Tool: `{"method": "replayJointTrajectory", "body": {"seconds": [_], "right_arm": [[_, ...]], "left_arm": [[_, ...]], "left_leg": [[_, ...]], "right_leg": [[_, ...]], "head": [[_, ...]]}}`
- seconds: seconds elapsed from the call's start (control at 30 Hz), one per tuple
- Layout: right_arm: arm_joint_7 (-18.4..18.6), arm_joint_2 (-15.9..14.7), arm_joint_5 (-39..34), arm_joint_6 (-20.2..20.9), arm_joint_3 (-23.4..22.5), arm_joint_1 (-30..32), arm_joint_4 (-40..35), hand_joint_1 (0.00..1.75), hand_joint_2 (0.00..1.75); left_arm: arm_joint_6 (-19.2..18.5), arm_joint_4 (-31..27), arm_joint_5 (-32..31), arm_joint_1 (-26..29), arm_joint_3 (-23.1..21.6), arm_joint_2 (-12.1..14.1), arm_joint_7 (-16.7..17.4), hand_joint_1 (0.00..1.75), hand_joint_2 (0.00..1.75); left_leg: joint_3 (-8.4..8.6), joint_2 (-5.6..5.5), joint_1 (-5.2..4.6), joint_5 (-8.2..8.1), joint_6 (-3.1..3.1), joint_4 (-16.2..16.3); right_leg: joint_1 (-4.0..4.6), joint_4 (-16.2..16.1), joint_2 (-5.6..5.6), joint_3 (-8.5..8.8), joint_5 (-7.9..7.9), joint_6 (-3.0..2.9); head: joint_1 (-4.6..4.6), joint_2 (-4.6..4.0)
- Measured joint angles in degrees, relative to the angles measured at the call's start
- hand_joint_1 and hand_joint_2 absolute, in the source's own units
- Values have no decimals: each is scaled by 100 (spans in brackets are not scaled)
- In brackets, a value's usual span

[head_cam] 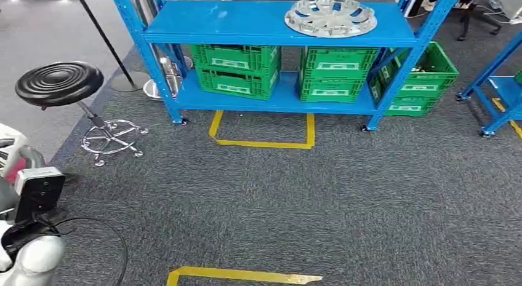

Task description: Take the parts from the cabinet and place them on the table.

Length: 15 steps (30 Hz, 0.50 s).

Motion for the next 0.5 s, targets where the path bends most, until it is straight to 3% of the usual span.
{"method": "replayJointTrajectory", "body": {"seconds": [0.03,0.07,0.17,0.2,0.23,0.3,0.33,0.37,0.4,0.47,0.5], "right_arm": [[0,16,0,0,-2,8,-2,0,0],[0,16,5,0,0,-6,-2,0,0],[-4,16,26,-4,-6,8,-2,0,0],[-7,16,35,-11,-9,-4,-4,0,0],[-11,18,40,-11,-9,-4,-4,0,0],[-13,20,44,-11,-9,16,-4,0,0],[-15,20,48,-13,-9,24,-4,0,0],[-13,20,55,-13,-9,23,-4,0,0],[-15,20,57,-13,-9,17,-4,0,0],[-15,22,57,-13,-9,0,-4,0,0],[-15,27,57,-13,-9,-5,-4,0,0]], "left_arm": [[0,-22,0,-1,11,0,2,175,175],[2,-42,-9,20,11,-7,7,175,175],[2,-50,-9,68,37,2,7,175,175],[4,-61,-11,84,52,2,7,175,175],[4,-75,-13,70,59,2,7,175,175],[2,-88,-17,75,61,0,7,175,175],[2,-88,-17,88,68,0,7,175,175],[2,-88,-17,105,81,0,7,175,175],[2,-88,-17,117,94,0,7,175,175],[2,-94,-17,117,105,0,7,175,175],[2,-111,-20,114,111,0,7,175,175]], "left_leg": [[-68,-56,-8,-28,-51,108],[-102,-98,-5,5,-90,97],[-143,-259,35,51,-187,77],[-182,34,15,-46,-179,185],[-317,243,-8,-263,-172,507],[-746,337,-15,-756,-165,1500],[-888,339,-17,-889,-152,1857],[-909,341,-24,-885,-132,1956],[-791,352,-42,-755,-101,1797],[-261,460,-114,-305,14,858],[20,699,-179,-152,100,352]], "right_leg": [[20,-15,-1,39,-3,-97],[29,52,-118,-1,-3,-172],[47,95,-298,-24,17,-332],[59,89,-368,-25,30,-386],[83,87,-432,-33,34,-428],[141,87,-608,-65,41,-462],[165,87,-691,-80,45,-476],[188,88,-766,-87,48,-481],[206,88,-845,-88,48,-482],[236,87,-993,-70,47,-482],[242,87,-1057,-56,46,-482]], "head": [[22,0],[3,0],[-4,0],[-22,0],[-57,0],[-63,0],[-61,0],[-61,0],[-61,0],[-63,0],[-63,0]]}}
